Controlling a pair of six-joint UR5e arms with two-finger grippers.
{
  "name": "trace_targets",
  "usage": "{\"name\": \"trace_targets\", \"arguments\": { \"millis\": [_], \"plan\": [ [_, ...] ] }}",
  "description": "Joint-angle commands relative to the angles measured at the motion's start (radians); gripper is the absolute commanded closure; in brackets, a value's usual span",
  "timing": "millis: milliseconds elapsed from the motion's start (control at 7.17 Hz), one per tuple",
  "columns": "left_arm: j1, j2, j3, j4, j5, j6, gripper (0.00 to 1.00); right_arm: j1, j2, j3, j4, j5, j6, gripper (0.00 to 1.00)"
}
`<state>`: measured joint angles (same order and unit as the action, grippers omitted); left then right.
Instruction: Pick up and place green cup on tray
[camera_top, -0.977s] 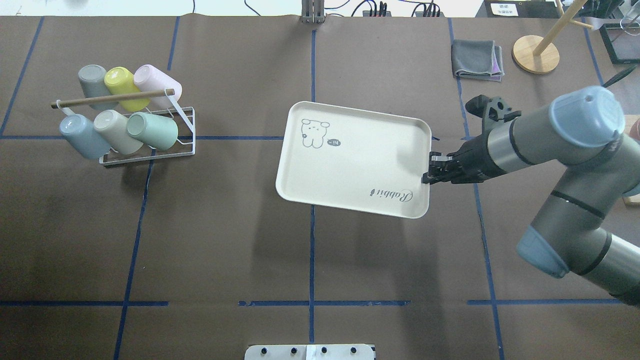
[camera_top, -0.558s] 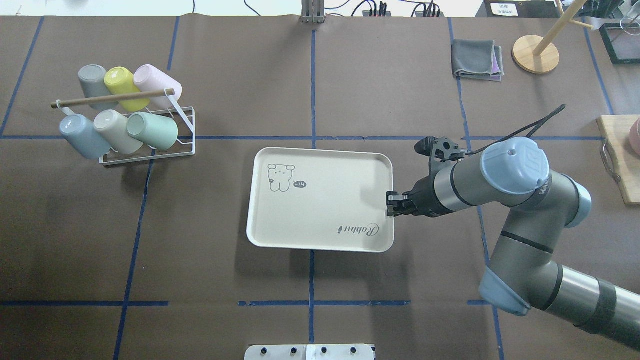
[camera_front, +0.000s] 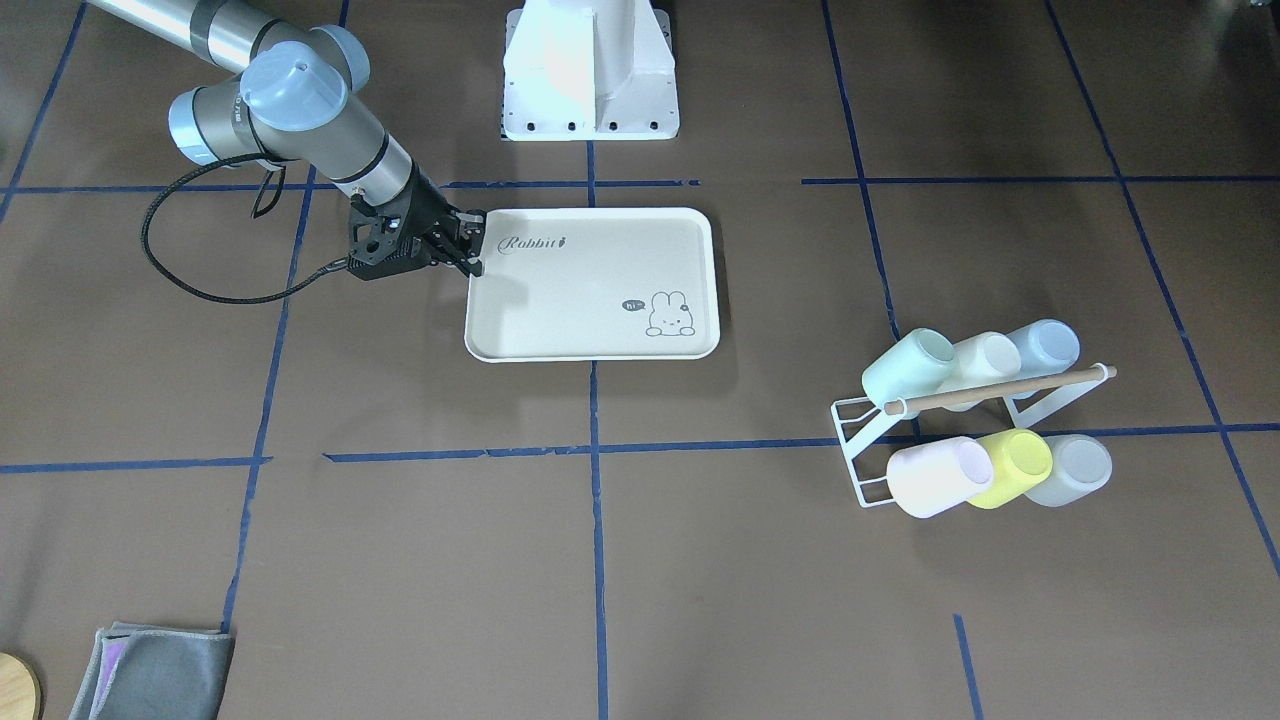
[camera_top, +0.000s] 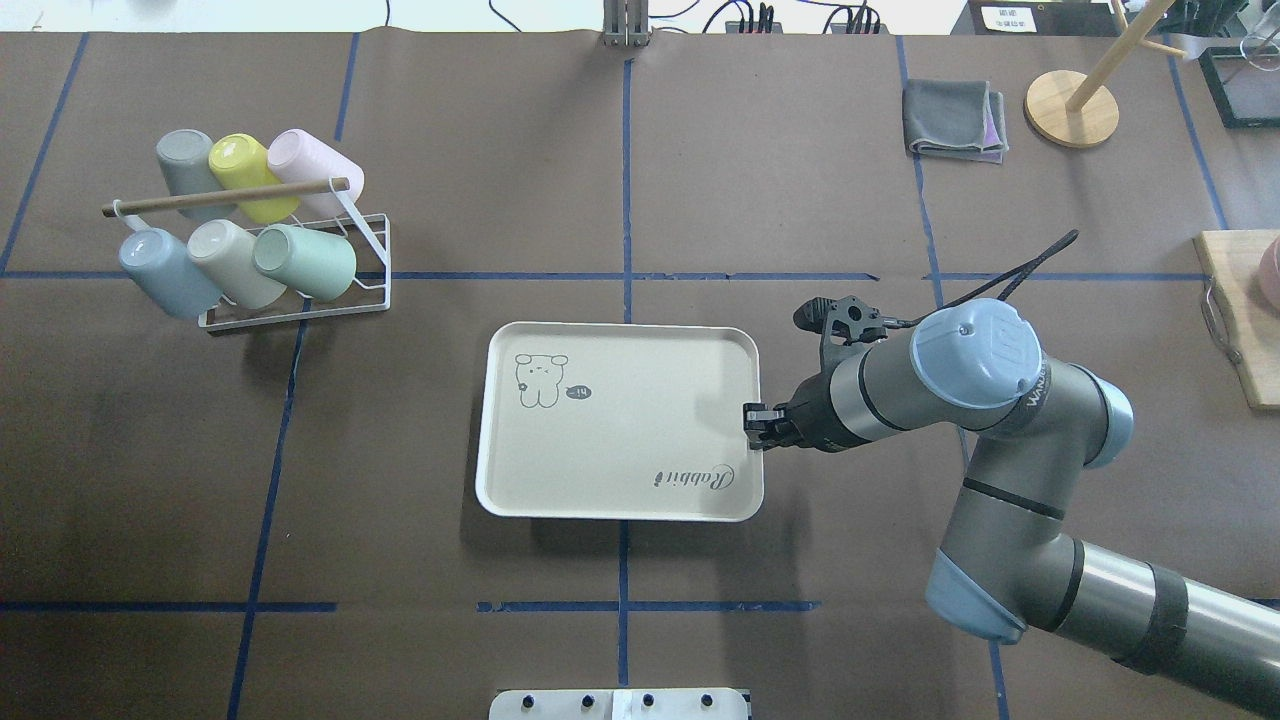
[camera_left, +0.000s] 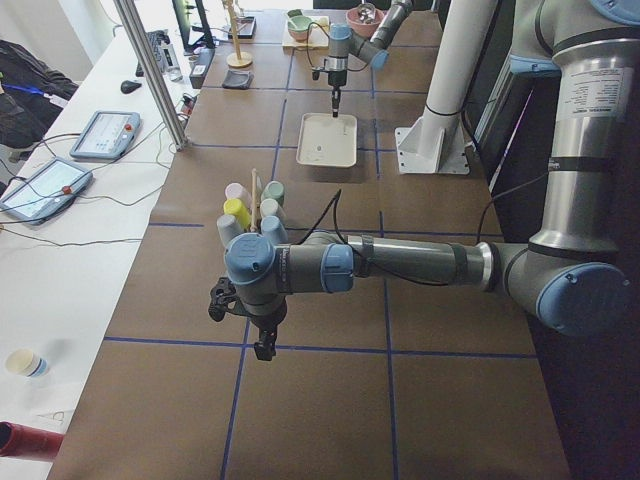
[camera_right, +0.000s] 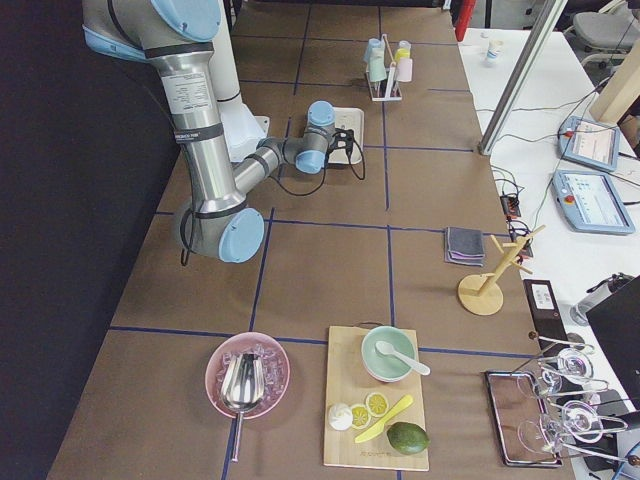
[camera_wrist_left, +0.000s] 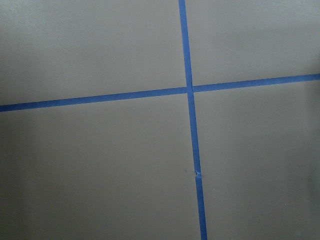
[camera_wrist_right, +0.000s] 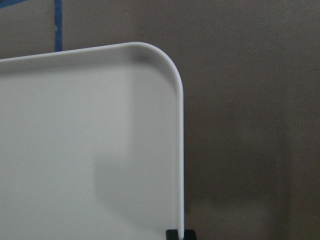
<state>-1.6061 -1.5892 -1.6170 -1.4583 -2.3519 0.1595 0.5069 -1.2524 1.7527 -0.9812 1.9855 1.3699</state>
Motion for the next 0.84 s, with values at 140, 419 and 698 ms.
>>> {"name": "trace_targets", "arguments": {
  "millis": [140,419,698],
  "plan": [
    [0.000,0.000,0.000,-0.001,0.000,0.000,0.00,0.001,0.007,-0.009,-0.001,-0.002,0.000,1.00],
    [0.000,0.000,0.000,-0.001,0.000,0.000,0.00,0.007,0.013,-0.009,-0.002,-0.004,0.002,1.00],
    [0.000,-0.002,0.000,-0.001,-0.001,-0.001,0.00,0.019,0.028,-0.010,-0.026,-0.002,0.000,1.00]
  ]
}}
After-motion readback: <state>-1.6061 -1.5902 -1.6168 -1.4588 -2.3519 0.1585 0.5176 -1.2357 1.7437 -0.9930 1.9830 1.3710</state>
